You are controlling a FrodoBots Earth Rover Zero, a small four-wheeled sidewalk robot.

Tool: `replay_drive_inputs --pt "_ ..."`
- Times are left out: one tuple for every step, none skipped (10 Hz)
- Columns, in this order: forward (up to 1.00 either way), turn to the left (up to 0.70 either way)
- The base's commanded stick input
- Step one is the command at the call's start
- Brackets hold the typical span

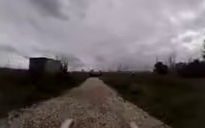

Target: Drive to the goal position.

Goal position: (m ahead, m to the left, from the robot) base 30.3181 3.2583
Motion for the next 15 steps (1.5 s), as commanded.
replay_drive_inputs --pt "0.70 0.00" --pt "0.70 0.00" --pt "0.70 0.00" --pt "0.70 0.00" --pt "0.70 0.00" --pt "0.70 0.00" --pt "0.70 0.00" --pt "0.70 0.00" --pt "0.70 0.00" --pt "0.70 0.00" --pt "0.70 0.00" --pt "0.70 0.00" --pt "0.70 0.00" --pt "0.70 0.00" --pt "0.70 0.00"
